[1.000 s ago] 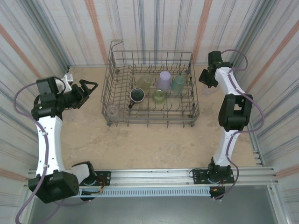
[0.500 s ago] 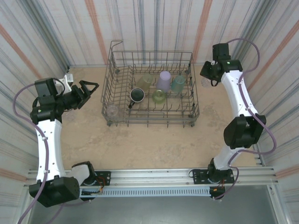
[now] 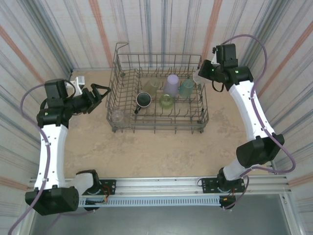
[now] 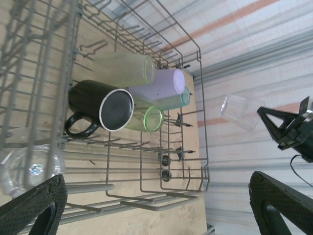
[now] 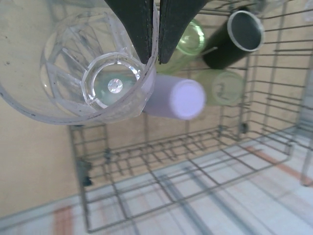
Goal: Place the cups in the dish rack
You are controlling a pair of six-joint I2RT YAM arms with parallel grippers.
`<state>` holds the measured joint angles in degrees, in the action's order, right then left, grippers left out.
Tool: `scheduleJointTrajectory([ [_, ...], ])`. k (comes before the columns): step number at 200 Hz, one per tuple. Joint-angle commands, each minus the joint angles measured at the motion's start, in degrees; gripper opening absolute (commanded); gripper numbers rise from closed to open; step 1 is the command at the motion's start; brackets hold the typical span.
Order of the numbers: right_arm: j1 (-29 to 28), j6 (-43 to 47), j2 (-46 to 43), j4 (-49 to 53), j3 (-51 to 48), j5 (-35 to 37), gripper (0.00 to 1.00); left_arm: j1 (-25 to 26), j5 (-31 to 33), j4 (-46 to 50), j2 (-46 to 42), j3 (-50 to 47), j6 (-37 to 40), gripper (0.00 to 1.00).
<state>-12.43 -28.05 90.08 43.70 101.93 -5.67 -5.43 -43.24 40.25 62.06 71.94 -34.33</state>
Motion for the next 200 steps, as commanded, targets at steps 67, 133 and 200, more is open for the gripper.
scheduleJointTrajectory([
  [67,-0.08,-9.36,-1.26,-29.29,-7.42,-28.18,0.0,11.9,8.5,-3.64,12.78,11.72,-3.53,0.99],
  [133,-0.32,-24.88,1.34,-58.04,-17.21,-41.61,0.0,15.04,9.16,-9.52,18.37,16.01,-8.59,0.99],
  [200,-2.65,-36.14,3.65,-78.52,-23.44,-44.41,0.0,17.6,8.96,-12.68,22.86,18.89,-11.94,0.99],
])
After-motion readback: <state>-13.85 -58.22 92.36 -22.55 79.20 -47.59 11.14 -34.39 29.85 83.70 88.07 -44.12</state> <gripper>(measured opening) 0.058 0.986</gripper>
